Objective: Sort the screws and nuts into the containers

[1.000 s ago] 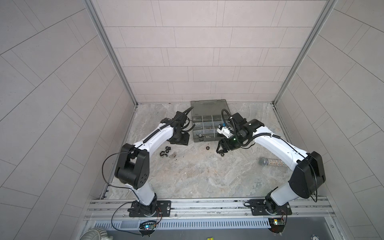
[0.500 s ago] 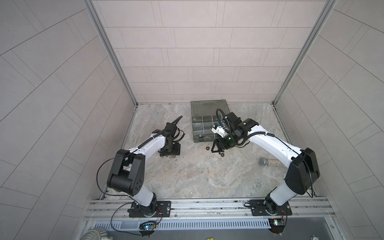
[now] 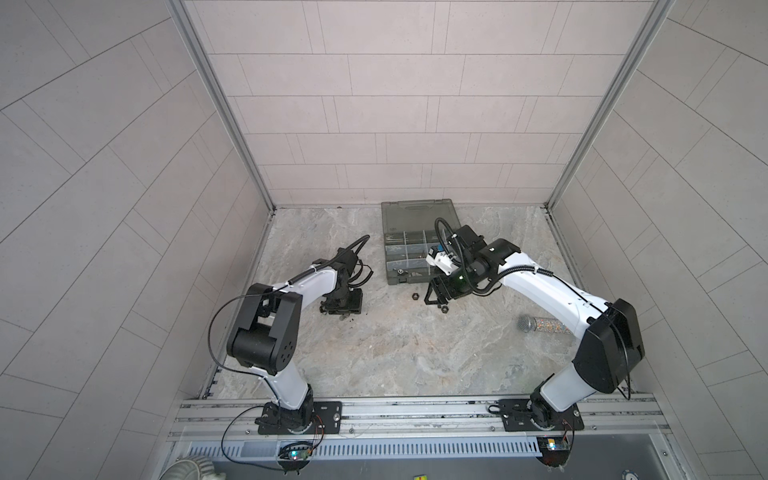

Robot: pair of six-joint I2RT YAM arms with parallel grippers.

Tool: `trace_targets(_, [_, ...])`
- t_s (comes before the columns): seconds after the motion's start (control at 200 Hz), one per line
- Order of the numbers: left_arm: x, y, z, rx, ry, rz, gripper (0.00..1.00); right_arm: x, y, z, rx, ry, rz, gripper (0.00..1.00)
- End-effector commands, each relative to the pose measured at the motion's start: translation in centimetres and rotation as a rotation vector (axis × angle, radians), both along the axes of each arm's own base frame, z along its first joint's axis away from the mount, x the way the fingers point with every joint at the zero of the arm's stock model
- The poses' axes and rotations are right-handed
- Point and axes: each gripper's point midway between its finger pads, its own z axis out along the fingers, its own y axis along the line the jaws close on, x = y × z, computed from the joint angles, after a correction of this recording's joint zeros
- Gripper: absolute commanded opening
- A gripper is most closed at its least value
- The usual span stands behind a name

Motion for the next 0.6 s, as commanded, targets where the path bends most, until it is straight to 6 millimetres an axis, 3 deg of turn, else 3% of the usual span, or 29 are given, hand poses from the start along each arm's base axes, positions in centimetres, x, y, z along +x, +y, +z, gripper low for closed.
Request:
trace_targets(0.0, [0.29,-0.19,0.03,-0.008,0.007,-0.008,0.52,-0.41,-0.44,0.4,-0.013,-0.018,-0.005,0.72])
trace_targets(0.355, [0.61,-0.22,-0.59,0.0,0.022,-0.014,0.5,-0.25,-0.48,0.02,-0.023,-0.009,0.002,0.72])
trace_targets(0.595, [0.75,-0.44,-0.77,-0.003,0.038,-0.025,0.29,-0.11,-1.16,0.03,-0.033,-0.013,-0.008,0.71])
